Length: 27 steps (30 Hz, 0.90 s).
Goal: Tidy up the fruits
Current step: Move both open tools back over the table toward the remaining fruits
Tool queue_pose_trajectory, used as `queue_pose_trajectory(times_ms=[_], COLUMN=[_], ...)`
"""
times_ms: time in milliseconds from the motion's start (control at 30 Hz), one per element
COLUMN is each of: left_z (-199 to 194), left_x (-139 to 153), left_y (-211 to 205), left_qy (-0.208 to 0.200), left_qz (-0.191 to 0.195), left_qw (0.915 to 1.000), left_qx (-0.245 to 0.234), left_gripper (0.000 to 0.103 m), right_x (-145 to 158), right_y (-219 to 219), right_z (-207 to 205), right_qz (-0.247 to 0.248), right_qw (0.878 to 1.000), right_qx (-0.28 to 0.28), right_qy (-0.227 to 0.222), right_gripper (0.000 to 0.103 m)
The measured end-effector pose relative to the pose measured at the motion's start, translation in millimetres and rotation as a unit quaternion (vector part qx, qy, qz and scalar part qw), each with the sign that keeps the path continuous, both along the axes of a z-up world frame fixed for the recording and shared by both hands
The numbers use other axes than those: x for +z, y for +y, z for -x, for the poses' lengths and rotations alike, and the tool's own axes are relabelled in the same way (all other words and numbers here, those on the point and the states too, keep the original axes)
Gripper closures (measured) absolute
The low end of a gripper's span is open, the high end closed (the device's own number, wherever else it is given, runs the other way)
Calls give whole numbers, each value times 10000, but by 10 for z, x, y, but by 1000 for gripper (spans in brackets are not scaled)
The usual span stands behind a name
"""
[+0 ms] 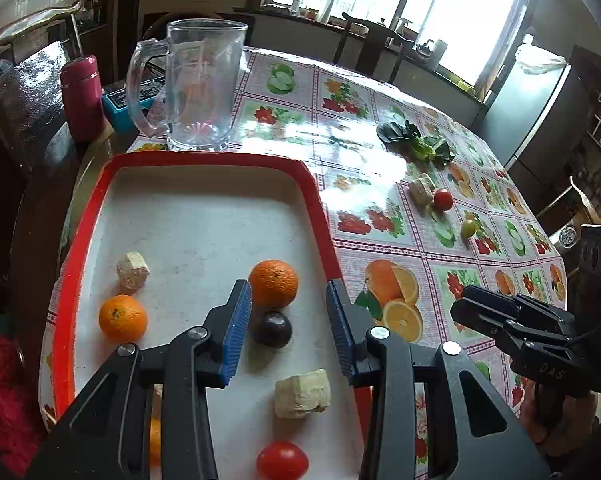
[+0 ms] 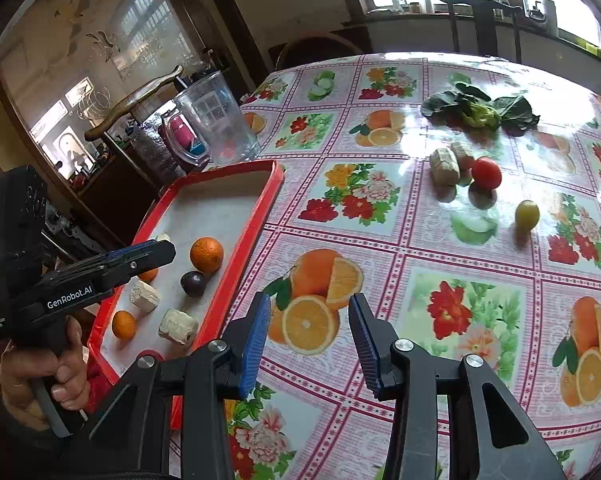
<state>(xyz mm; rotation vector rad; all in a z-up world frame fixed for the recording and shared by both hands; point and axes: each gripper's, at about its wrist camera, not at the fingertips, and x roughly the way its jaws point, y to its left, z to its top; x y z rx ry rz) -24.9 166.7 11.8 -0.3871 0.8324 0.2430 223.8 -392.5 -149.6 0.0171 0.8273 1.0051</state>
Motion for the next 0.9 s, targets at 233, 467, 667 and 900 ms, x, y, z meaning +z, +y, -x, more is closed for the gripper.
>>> queue_pose_trajectory(times_ms=[233,467,667,900], left_z=[-97,-221,-365,-586], left_x=[39,50,45,44], left_y=[-241,-414,-573,-733], left_qy=[-16,13,44,79], left_qz=[-54,-62,-69,-87], left_qw=[9997,9991,9981,9967], left_qx=[-252,-428,-603,-804], left_gripper=[66,66,66,66], right_x=[-89,-170,-184,-209], right_y=[-290,-520,-679,-796], right_z=[-157,-317,-480,-719], right_qz=[-13,-22,5,66], right_qw=[9995,9983,9969,9949], right_qx=[-298,-564,-774,-1001], right_qy=[90,169,135,55], right_gripper=[60,60,60,60])
